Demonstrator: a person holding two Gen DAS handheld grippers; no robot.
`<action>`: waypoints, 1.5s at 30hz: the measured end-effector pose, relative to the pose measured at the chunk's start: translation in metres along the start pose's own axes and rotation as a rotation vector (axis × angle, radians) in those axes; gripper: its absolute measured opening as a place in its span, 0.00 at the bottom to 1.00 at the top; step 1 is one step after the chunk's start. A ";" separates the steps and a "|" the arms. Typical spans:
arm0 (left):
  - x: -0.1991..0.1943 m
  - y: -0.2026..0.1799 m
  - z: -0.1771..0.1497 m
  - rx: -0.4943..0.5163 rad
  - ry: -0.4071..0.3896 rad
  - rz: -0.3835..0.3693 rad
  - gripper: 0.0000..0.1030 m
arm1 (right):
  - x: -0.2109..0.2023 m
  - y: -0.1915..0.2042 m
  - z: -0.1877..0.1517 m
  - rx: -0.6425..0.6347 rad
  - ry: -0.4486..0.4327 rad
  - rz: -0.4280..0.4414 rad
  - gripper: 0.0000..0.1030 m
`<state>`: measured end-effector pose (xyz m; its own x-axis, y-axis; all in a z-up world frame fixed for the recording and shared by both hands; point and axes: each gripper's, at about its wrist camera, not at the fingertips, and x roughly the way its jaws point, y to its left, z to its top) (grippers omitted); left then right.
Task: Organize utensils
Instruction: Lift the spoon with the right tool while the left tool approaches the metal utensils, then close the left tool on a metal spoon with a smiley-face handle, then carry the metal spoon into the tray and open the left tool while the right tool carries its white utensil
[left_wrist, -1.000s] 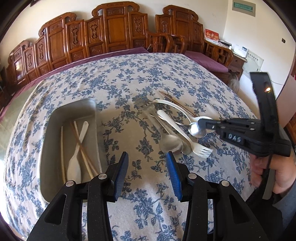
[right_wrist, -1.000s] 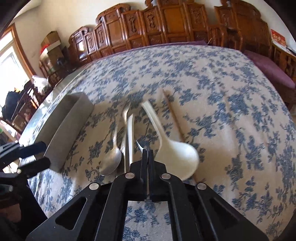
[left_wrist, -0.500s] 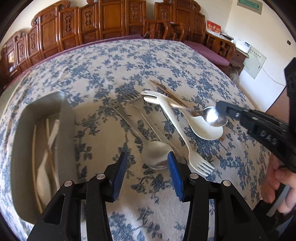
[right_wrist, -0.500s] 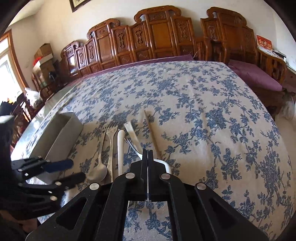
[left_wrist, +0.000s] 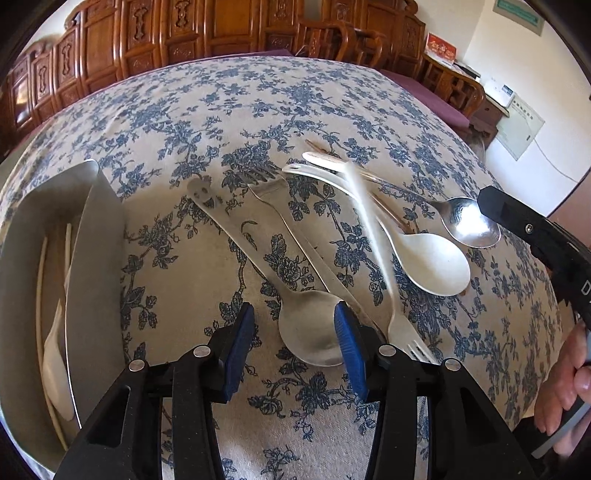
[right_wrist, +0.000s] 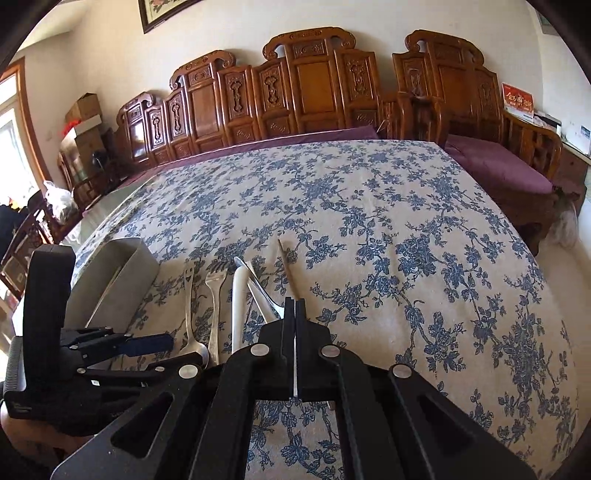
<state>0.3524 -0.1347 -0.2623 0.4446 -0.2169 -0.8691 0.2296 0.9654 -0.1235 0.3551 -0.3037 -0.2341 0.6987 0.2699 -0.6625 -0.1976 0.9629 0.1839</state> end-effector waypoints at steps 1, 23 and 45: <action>0.000 0.000 0.001 -0.002 0.000 0.003 0.40 | 0.000 0.000 0.000 -0.002 0.001 0.000 0.01; 0.011 0.009 0.015 0.006 -0.024 0.142 0.13 | 0.001 0.005 -0.001 -0.009 0.006 0.012 0.01; -0.056 0.026 -0.007 0.061 -0.064 0.092 0.05 | -0.014 0.023 0.005 -0.052 -0.043 0.012 0.01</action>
<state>0.3271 -0.0967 -0.2197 0.5197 -0.1388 -0.8430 0.2371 0.9714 -0.0138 0.3438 -0.2858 -0.2170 0.7246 0.2822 -0.6288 -0.2409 0.9585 0.1524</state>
